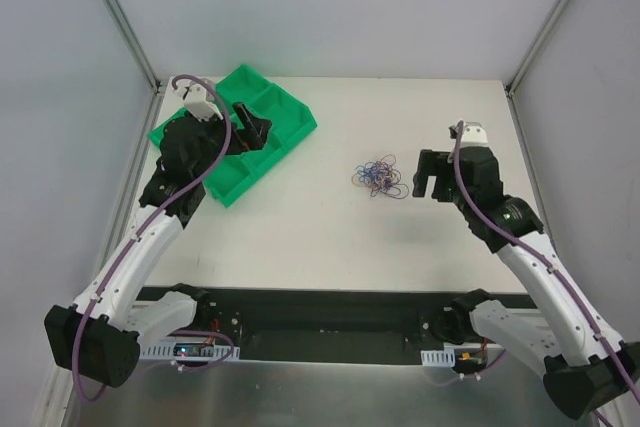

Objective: Untangle the cables

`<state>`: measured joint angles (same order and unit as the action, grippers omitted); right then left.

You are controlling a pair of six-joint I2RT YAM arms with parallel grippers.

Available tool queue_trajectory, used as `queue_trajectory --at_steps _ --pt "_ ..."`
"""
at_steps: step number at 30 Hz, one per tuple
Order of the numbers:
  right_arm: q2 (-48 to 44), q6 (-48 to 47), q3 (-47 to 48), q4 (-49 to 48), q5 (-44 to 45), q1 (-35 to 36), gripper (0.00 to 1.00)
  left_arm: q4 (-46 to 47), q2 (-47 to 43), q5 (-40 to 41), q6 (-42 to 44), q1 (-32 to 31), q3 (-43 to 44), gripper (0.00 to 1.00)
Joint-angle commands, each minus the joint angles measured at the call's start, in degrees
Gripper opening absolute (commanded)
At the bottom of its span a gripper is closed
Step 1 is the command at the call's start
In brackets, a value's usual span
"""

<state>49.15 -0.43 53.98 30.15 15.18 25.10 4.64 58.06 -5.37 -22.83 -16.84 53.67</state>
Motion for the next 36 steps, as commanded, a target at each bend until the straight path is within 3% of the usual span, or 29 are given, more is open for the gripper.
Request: queue_trajectory --at_steps 1,7,13,19,23,29,33,36 --pt "5.3 3.5 1.9 -4.3 -1.3 1.4 0.96 1.2 -1.2 2.5 -3.3 -0.2 -0.5 0.99" --pt "18.1 15.5 2.0 -18.5 -8.3 -2.3 0.96 4.0 3.9 -10.4 -7.7 -0.6 -1.6 0.99" --pt "37.6 18.4 12.7 -20.5 -18.5 -9.0 0.96 6.3 5.5 -19.6 -7.0 -2.8 -1.4 0.99" --pt "48.3 16.9 19.7 -19.0 -24.3 -8.4 0.96 6.9 10.0 -31.9 -8.2 -3.2 1.9 0.99" --pt "46.9 14.8 15.2 -21.0 -23.3 -2.9 0.99 6.2 13.5 -33.6 -9.3 -3.4 2.4 0.95" --pt "43.9 14.1 10.5 -20.6 -30.6 1.6 0.73 4.8 23.2 -42.6 -14.2 -3.5 6.4 0.78" --pt "39.3 15.9 4.4 -22.1 -39.6 5.7 0.67 2.0 27.0 -43.1 -14.6 -3.5 7.4 0.68" --pt "31.7 16.6 -1.5 -22.4 -40.3 7.7 0.70 1.8 29.0 -43.7 -15.4 -3.5 7.8 0.65"
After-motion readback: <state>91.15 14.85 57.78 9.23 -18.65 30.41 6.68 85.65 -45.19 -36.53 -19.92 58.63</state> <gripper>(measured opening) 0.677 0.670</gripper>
